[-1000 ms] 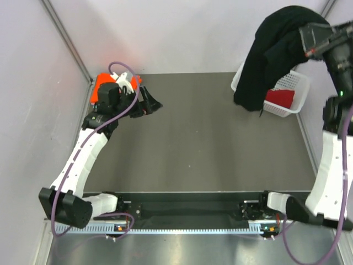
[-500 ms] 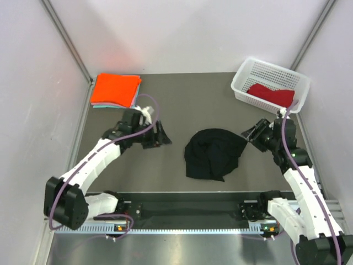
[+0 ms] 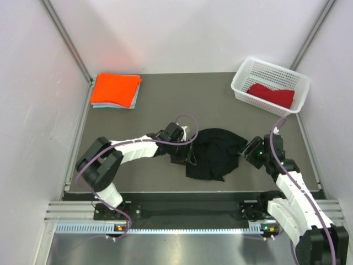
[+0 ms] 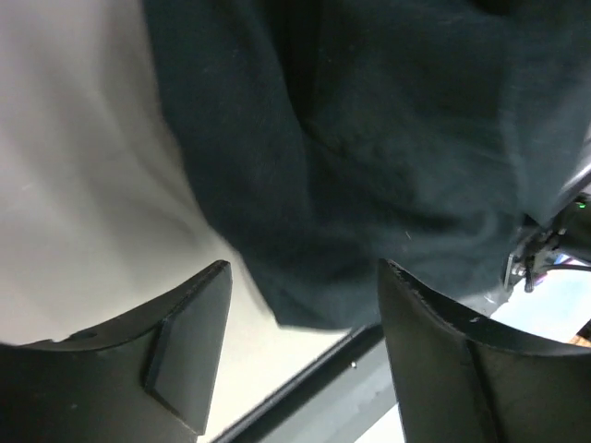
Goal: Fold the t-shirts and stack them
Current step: Flatten the tshirt out
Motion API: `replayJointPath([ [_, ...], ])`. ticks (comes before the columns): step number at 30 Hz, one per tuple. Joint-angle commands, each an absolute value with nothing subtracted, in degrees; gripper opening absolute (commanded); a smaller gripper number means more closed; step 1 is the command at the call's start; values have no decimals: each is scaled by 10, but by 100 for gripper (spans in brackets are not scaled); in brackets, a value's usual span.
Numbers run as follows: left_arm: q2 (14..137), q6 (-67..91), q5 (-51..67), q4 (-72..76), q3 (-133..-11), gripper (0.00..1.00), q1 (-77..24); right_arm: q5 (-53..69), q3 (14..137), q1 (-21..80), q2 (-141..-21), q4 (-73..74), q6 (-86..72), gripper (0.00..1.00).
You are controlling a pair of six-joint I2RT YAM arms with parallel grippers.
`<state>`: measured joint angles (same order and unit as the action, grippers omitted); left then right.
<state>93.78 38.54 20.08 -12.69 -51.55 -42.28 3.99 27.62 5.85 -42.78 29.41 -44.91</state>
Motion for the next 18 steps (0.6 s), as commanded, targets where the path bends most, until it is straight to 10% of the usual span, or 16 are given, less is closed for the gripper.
replayJointPath([
  [1, 963, 408, 211, -30, -526, 64, -430, 85, 244, 59, -434, 161, -476, 54],
  [6, 959, 403, 186, -53, -540, 0, -428, 100, 219, 64, -497, 83, -491, 54],
  [9, 926, 375, 135, -118, -573, 0, -423, 114, 219, 69, -540, 26, -500, 47],
  [11, 903, 361, 110, -153, -598, 0, -413, 93, 235, 69, -562, 18, -489, 12],
  [13, 885, 335, 62, -217, -655, 0, -396, 63, 291, 68, -571, 40, -462, 0],
  [18, 864, 297, -20, -335, -820, 0, -318, -16, 531, 57, -598, 125, -387, 0],
])
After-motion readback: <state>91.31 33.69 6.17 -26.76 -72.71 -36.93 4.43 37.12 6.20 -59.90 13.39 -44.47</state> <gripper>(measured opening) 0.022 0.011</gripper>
